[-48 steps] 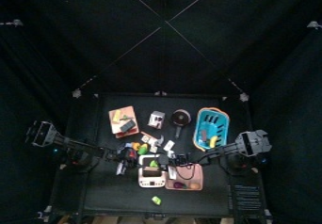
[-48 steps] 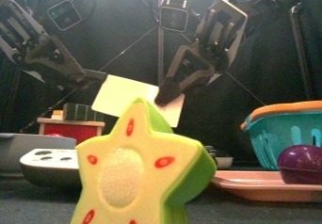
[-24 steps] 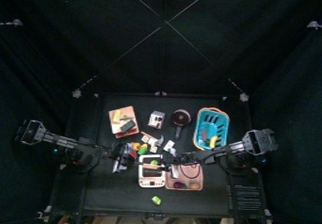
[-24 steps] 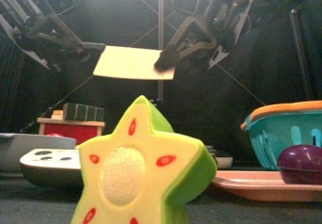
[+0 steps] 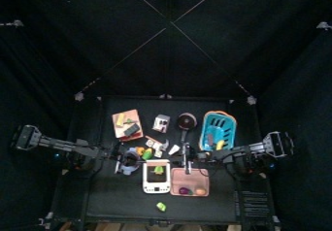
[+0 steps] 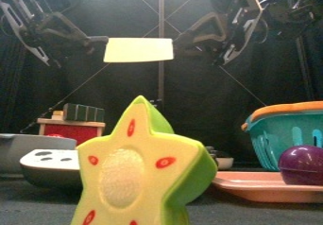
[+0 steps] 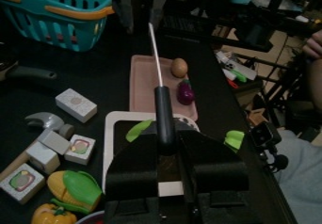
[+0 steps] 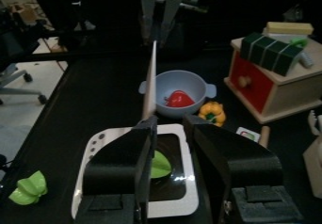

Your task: Drop cleaver

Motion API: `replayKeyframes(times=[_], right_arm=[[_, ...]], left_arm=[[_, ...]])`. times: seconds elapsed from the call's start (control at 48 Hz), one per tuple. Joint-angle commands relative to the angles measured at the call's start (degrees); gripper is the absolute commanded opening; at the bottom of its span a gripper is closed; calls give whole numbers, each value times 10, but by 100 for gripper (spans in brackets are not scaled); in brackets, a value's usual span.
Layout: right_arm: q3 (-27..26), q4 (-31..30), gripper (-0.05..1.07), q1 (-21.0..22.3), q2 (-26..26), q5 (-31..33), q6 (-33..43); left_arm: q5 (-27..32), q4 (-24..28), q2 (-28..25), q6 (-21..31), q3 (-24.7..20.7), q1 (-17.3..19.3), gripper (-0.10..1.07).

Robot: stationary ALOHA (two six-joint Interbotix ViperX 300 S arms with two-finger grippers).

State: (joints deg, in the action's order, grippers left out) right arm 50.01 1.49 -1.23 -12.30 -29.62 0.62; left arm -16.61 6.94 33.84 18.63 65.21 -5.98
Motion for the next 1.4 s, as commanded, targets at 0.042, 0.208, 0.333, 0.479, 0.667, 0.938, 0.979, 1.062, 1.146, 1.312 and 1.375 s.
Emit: replayKeyframes(times=[0.042, 0.208, 0.333, 0.479, 0.667, 0.938, 0.979, 1.062, 1.146, 1.312, 1.375], right_arm=[[11, -1, 69, 5, -35, -20, -1], [45, -4, 69, 6, -64, -25, -2], [64, -5, 69, 6, -89, -37, -2], [81, -7, 69, 6, -114, -51, -2], [101, -8, 69, 4, -130, -61, -2], [112, -8, 69, 2, -133, -60, -2], [113, -8, 69, 2, -133, -60, -2], [117, -8, 69, 2, -133, -60, -1], [117, -8, 69, 2, -133, -59, -1], [118, -8, 69, 2, -133, -57, -1], [118, -8, 69, 2, -133, -57, -1]], left_arm=[[-6, -8, -10, 0, -15, 8, 30], [-7, -18, -33, 2, -30, 16, 30], [-8, -27, -63, 2, -56, 20, 30], [-8, -35, -123, 2, -100, 27, 30], [-19, -42, -214, 0, -155, 32, 30], [-41, -48, -302, 3, -213, 52, 30], [-43, -52, -316, 2, -222, 53, 30], [-42, -56, -342, 2, -242, 56, 30], [-42, -59, -364, 3, -259, 60, 30], [-42, -65, -398, 2, -288, 62, 31], [-40, -65, -408, 2, -295, 63, 33]])
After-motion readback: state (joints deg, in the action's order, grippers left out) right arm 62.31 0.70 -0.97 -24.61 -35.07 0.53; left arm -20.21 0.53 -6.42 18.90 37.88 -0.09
